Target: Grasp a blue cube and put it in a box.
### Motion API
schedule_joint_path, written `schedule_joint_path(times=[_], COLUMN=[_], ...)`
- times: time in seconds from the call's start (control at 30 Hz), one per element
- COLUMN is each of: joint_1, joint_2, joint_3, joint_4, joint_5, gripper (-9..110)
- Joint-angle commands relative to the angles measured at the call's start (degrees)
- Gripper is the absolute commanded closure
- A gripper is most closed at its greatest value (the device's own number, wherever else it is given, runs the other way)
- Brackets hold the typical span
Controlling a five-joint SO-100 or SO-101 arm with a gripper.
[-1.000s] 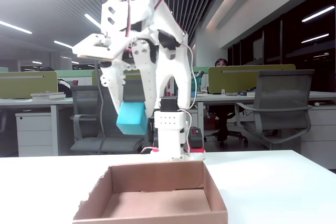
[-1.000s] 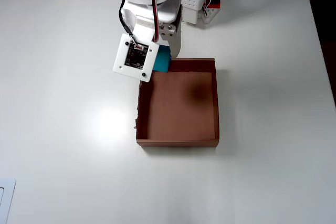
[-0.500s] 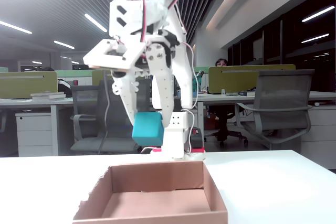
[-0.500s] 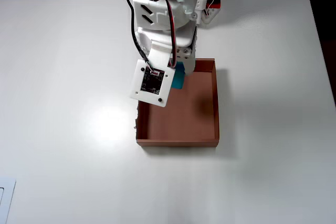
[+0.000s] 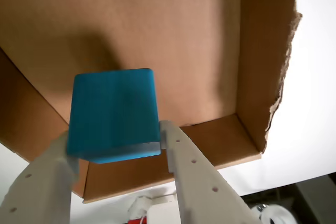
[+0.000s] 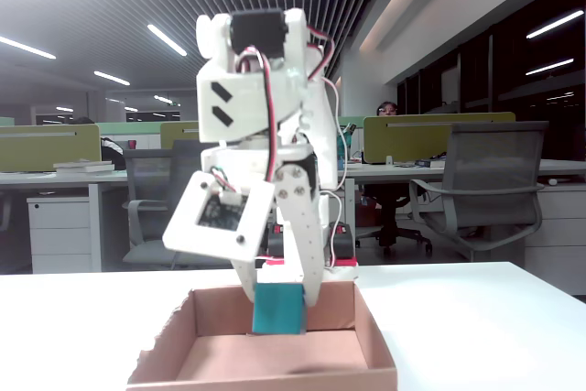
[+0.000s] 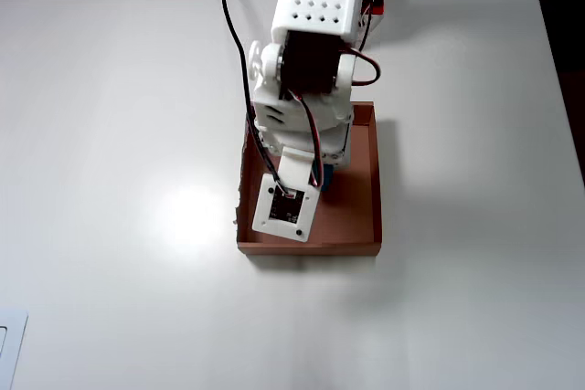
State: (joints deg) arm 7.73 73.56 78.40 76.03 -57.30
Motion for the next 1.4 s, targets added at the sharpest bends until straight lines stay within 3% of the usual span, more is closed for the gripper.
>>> schedule_joint_path(times=[0.0, 0.63, 1.07, 1.37], joint_1=[-0.70, 0.35, 1.41, 2.20], joint_2=[-0.97, -5.19, -1.23, 3.52], joint_3=[0.44, 2.29, 2.72, 5.10], joint_4=[-2.55, -7.29, -5.89, -4.22], joint_5=[0.26, 0.26, 0.26, -0.09], gripper=[88, 87, 77, 63])
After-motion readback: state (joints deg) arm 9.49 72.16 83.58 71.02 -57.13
